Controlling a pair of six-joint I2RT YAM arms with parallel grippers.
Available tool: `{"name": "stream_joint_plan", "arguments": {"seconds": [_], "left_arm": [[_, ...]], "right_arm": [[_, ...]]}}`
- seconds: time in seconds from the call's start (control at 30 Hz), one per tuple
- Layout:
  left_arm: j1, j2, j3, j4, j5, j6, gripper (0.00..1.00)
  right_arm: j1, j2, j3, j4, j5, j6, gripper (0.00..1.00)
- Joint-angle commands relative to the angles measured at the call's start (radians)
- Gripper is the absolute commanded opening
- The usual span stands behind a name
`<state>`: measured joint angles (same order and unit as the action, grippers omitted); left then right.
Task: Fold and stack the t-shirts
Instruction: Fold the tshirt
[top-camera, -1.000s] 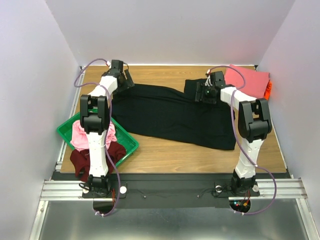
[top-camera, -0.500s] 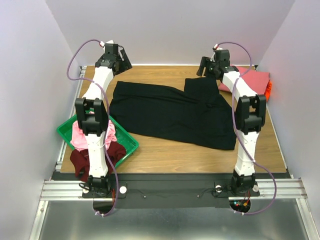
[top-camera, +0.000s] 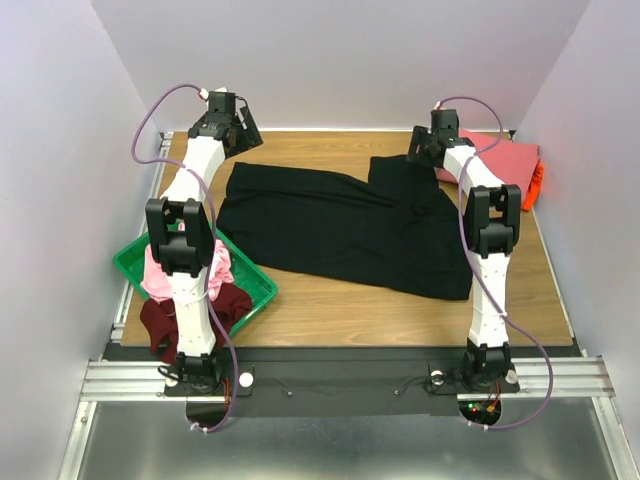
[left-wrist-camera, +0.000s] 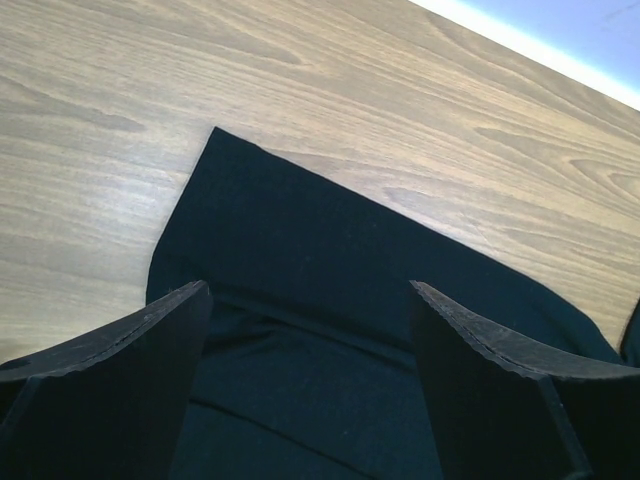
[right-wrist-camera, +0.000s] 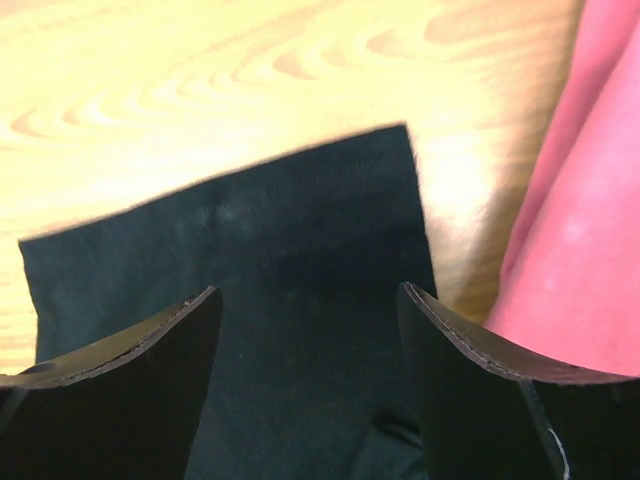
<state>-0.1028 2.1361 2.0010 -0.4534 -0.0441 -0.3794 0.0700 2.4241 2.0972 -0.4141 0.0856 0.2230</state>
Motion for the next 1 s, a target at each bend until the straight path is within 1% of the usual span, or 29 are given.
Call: {"name": "stream_joint_plan", "arguments": {"seconds": [0.0, 0.13, 0.27, 0.43, 0.5, 0.53, 0.63, 0.7, 0.73, 0.77, 0.83, 0.87, 0.93, 0.97], "left_arm": [[0.006, -0.067, -0.007, 0.005, 0.006, 0.014, 0.91], [0.006, -0.056, 0.002, -0.01, 0.013, 0.017, 0.91], [0.006, -0.057, 0.007, -0.01, 0.026, 0.016, 0.9], [0.006, -0.062, 0.01, -0.022, 0.029, 0.025, 0.91], [0.006, -0.064, 0.012, -0.03, 0.021, 0.031, 0.91], [0.006, -0.064, 0.012, -0.033, 0.016, 0.037, 0.91], [0.008, -0.058, 0.012, -0.034, 0.012, 0.039, 0.91], [0.008, -0.05, 0.022, -0.031, 0.018, 0.036, 0.91], [0.008, -0.035, 0.041, -0.036, 0.02, 0.036, 0.91], [0.008, -0.022, 0.041, -0.045, 0.02, 0.036, 0.91], [0.008, 0.028, 0.094, -0.068, 0.012, 0.036, 0.91], [0.008, 0.048, 0.141, -0.092, -0.005, 0.037, 0.91], [0.008, 0.112, 0.185, -0.106, -0.028, 0.039, 0.9], [0.008, 0.131, 0.224, -0.116, -0.055, 0.037, 0.91]], "right_arm": [[-0.013, 0.007, 0.043, 0.032, 0.054, -0.013, 0.76], [-0.022, 0.047, 0.073, 0.037, 0.059, -0.013, 0.76], [-0.027, 0.096, 0.136, 0.043, 0.091, -0.025, 0.76], [-0.033, 0.153, 0.204, 0.051, 0.095, -0.022, 0.76], [-0.035, 0.168, 0.208, 0.051, 0.082, -0.017, 0.74], [-0.035, 0.171, 0.201, 0.051, 0.062, -0.017, 0.7], [-0.033, 0.164, 0.153, 0.052, 0.026, -0.011, 0.65], [-0.033, 0.15, 0.124, 0.054, 0.011, -0.008, 0.59], [-0.035, 0.144, 0.098, 0.052, -0.007, -0.005, 0.54], [-0.035, 0.141, 0.086, 0.054, -0.02, -0.005, 0.52], [-0.035, 0.135, 0.072, 0.054, -0.059, -0.002, 0.46], [-0.035, 0.135, 0.069, 0.054, -0.072, 0.002, 0.4], [-0.035, 0.132, 0.063, 0.054, -0.08, 0.013, 0.32], [-0.033, 0.127, 0.06, 0.054, -0.108, 0.025, 0.21]]}}
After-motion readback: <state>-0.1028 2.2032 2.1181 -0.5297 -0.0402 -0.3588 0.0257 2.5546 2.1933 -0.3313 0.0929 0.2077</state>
